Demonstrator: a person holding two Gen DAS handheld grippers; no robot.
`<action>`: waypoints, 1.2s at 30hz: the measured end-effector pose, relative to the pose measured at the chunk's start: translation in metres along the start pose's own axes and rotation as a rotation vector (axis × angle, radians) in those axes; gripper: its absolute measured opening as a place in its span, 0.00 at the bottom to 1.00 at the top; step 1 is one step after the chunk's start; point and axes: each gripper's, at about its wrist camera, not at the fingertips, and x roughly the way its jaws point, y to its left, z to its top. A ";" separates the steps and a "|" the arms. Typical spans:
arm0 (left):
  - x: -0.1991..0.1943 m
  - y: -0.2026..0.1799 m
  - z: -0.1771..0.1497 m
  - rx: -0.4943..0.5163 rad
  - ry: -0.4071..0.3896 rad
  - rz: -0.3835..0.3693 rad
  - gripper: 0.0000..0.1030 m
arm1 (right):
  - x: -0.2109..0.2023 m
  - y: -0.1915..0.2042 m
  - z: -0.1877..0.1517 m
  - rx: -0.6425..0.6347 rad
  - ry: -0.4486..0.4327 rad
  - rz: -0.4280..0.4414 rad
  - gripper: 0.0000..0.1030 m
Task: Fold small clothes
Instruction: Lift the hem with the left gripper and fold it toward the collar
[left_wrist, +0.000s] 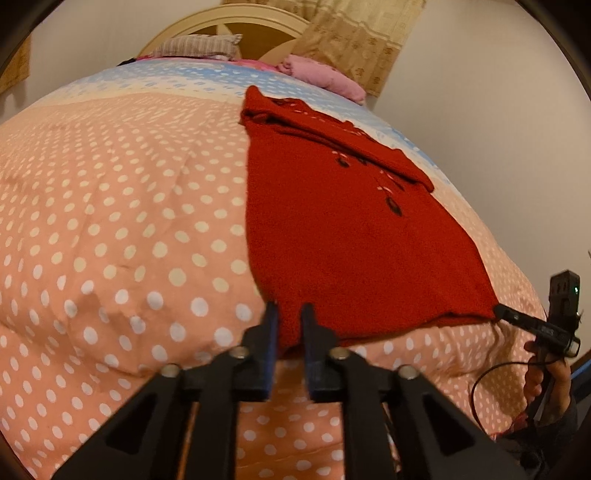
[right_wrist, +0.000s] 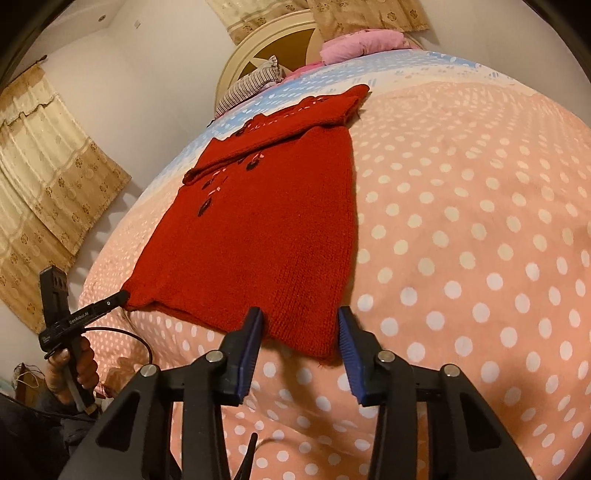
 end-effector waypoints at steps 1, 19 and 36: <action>-0.001 -0.001 0.001 0.005 -0.003 -0.003 0.08 | 0.001 0.000 -0.001 -0.002 0.003 0.013 0.18; -0.028 0.002 0.052 -0.058 -0.083 -0.190 0.06 | -0.048 0.003 0.048 0.020 -0.199 0.157 0.10; -0.018 0.011 0.135 -0.116 -0.172 -0.272 0.05 | -0.054 0.024 0.148 0.015 -0.318 0.237 0.09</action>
